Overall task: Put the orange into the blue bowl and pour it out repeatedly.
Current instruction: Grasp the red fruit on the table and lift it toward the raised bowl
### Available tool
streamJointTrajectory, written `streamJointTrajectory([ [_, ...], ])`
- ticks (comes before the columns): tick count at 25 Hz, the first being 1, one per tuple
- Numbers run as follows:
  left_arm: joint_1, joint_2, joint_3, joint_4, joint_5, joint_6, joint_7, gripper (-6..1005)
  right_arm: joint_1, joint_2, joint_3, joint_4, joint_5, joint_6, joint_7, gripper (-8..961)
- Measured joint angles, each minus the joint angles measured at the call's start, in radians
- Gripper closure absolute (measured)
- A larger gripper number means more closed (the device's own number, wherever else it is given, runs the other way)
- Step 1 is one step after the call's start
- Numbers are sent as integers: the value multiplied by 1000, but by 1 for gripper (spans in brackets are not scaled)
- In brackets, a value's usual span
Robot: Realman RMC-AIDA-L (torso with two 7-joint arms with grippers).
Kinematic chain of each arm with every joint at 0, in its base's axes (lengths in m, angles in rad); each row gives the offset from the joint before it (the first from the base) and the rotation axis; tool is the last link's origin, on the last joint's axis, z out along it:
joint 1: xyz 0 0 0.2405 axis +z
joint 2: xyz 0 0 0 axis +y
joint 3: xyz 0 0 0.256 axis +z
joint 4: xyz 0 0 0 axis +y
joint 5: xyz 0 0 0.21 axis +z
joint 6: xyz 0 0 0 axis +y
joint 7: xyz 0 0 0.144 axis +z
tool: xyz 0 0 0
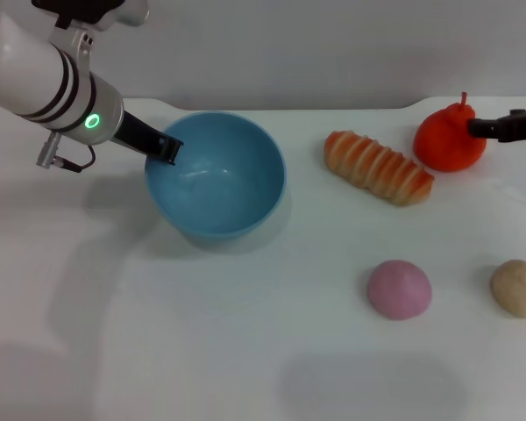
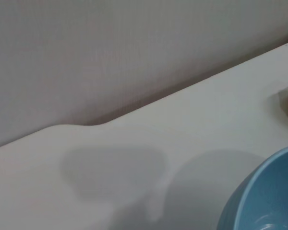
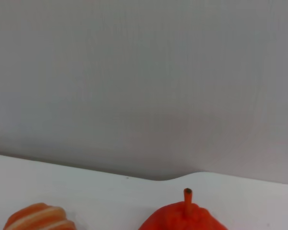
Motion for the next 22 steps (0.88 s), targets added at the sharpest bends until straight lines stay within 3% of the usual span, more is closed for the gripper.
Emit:
streamJointTrajectory([
  [7, 3, 0, 7, 1, -3, -4, 0, 999, 30, -7, 4, 136, 78, 89, -71, 222],
  [11, 9, -1, 7, 1, -3, -6, 0, 999, 36, 4, -3, 181, 94, 168, -113, 222],
  [22, 12, -3, 8, -3, -5, -23, 0, 1000, 70, 4, 6, 303, 364, 234, -383, 222],
])
